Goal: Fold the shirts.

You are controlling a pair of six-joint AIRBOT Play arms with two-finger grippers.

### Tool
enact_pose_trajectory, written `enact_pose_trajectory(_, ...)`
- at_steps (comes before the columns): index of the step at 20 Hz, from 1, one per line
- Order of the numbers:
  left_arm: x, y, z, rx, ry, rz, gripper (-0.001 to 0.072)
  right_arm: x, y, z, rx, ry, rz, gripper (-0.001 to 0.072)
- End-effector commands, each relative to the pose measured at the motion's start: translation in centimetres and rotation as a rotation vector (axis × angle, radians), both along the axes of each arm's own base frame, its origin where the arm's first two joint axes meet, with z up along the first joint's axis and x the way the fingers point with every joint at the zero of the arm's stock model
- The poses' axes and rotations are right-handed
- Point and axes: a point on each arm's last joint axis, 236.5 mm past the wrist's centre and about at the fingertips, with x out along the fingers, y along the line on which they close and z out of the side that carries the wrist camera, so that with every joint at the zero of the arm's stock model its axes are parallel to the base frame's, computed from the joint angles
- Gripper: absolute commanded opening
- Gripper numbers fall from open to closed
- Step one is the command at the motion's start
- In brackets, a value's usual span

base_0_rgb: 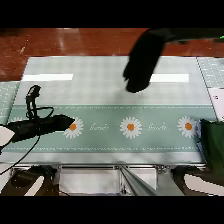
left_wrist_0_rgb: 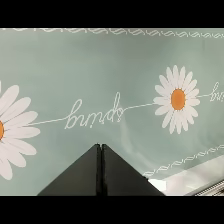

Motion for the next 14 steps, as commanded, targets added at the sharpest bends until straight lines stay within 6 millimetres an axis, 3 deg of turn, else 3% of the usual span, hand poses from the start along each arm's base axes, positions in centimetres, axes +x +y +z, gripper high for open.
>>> enact_pose_trajectory(1, 0.5, 0.1, 0.2, -0.003, -0.018, 0.014, 0.0025, -2.5, -10.0, 2.0, -0.075, 0.035, -0.178, 0.0018)
enact_pose_trajectory(3, 0.7, 0.2, 0.3, -0.004, -0.027, 0.020, 0.0025, -4.4, -15.7, 2.1, -0.094, 0.078, -0.287, 0.0018)
enact_pose_trajectory(8, 1.3, 0.3, 0.7, -0.008, -0.052, 0.037, 0.0025, -10.8, -25.9, -0.9, -0.140, 0.277, -0.471, 0.0018)
enact_pose_trajectory(10, 1.7, 0.4, 0.8, -0.010, -0.065, 0.045, 0.0025, -13.8, -29.3, -3.0, -0.201, 0.389, -0.546, 0.0018)
enact_pose_trajectory(12, 2.0, 0.4, 1.0, -0.012, -0.078, 0.054, 0.0025, -16.8, -31.4, -4.9, -0.227, 0.504, -0.613, 0.0018)
enact_pose_trajectory(14, 2.3, 0.5, 1.2, -0.015, -0.091, 0.063, 0.0025, -21.9, -33.9, -7.9, -0.284, 0.698, -0.766, 0.0018)
